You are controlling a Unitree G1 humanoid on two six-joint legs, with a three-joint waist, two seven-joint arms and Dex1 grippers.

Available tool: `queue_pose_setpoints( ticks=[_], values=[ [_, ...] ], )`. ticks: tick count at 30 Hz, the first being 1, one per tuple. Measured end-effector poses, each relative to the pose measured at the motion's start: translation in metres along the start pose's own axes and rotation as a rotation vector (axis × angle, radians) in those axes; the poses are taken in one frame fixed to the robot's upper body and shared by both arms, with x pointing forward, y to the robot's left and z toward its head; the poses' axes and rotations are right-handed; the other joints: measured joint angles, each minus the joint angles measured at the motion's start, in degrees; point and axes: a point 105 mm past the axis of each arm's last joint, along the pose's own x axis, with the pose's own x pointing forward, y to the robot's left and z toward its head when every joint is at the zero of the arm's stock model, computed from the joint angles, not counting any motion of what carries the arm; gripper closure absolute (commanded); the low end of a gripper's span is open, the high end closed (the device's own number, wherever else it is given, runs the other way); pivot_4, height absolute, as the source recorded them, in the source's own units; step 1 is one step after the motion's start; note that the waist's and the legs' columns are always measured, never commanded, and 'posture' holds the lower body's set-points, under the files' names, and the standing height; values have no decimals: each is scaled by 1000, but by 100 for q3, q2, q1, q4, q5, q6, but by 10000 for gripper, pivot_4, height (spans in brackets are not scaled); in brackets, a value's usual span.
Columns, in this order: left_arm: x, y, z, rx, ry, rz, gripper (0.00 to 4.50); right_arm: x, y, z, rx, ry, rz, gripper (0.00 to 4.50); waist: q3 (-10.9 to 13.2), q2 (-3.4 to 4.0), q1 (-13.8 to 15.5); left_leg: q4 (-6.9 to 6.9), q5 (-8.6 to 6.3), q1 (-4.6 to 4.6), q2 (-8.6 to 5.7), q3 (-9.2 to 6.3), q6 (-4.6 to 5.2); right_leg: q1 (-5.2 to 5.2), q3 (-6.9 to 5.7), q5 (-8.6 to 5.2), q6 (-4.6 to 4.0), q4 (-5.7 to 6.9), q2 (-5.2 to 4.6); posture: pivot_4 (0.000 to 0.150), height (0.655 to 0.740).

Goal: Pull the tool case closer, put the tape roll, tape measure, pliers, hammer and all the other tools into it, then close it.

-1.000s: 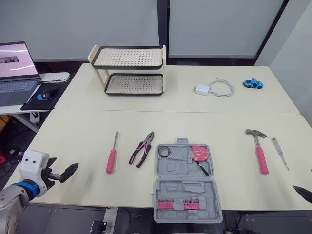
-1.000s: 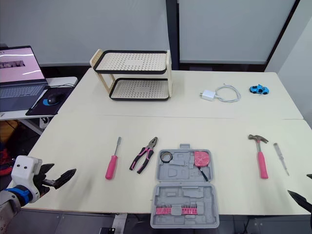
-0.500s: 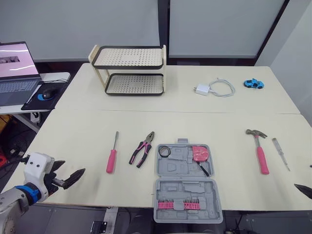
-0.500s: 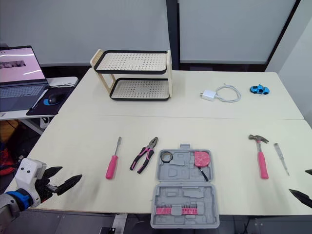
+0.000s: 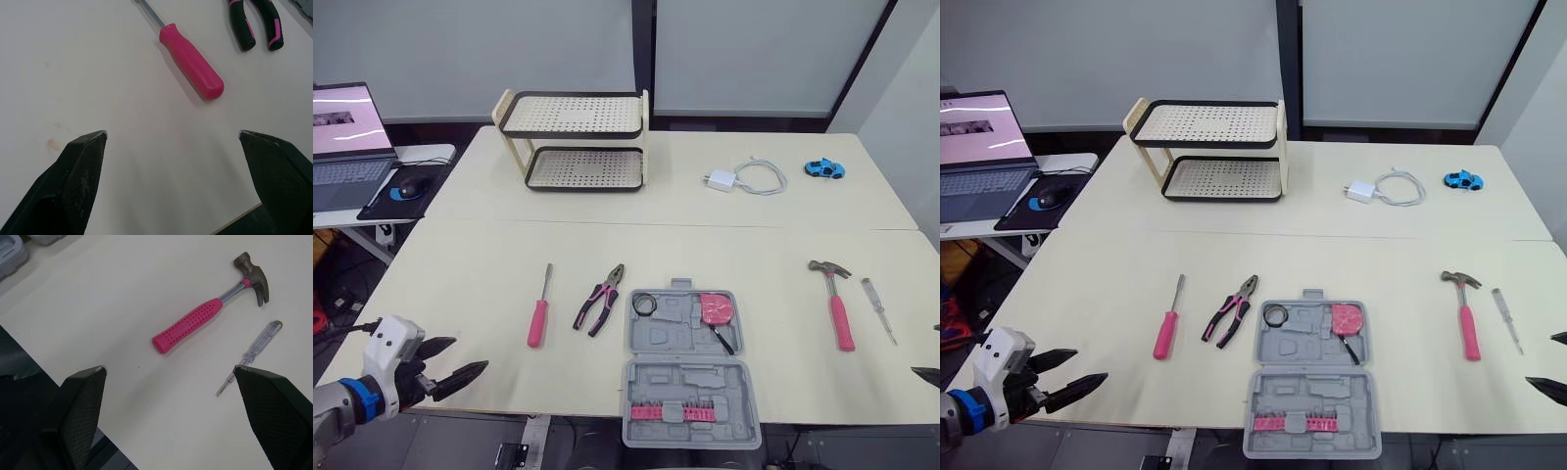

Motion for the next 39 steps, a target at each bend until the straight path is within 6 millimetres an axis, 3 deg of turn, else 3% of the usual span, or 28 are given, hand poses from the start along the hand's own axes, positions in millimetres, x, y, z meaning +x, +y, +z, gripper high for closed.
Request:
queue_pose_setpoints(
  ticks=[5, 7, 10, 14, 22, 32, 39],
  values=[
    [-1, 1, -1, 6, -2, 5, 0, 3, 3, 1, -8, 0, 18, 551, 0, -1, 18, 0, 0, -1, 0, 0, 0, 0, 0, 0, 0, -1, 0, 1500, 7400],
    [3, -1, 8, 12, -33, 3, 0, 6, 8, 10, -32, -12, 33, 551, 1, 1, 30, 0, 0, -1, 1, -2, 0, 0, -1, 0, 0, -1, 0, 1500, 7400],
    [19, -14, 35, 36, -128, -27, 0, 16, 25, 36, -85, -85, 93, 551, 1, 1, 49, 3, 0, -3, 2, -6, 0, 5, -5, 0, 1, -1, 0, 1500, 7400],
    [54, -50, 73, 38, -265, -80, 0, 34, 62, 84, -165, -224, 210, 551, 3, -3, 52, 7, 1, -1, 0, -12, -2, 14, -13, 2, 3, -5, 1, 1500, 7400],
    [112, -89, 96, 1, -302, -61, 0, 57, 91, 142, -191, -412, 292, 551, 5, -13, 57, 13, 5, 4, -6, -25, -8, 31, -27, 3, 5, -11, 3, 1500, 7400],
    [167, -103, 89, 5, -190, 2, 0, 75, 106, 159, -160, -456, 351, 551, 7, -16, 63, 14, 7, 6, -11, -32, -12, 39, -32, 3, 5, -17, 2, 1500, 7400],
    [186, -101, 78, 43, -113, 27, 0, 77, 110, 157, -154, -447, 359, 551, 7, -16, 55, 14, 9, 8, -11, -32, -15, 39, -31, 3, 6, -15, 3, 1500, 7400]
  ],
)
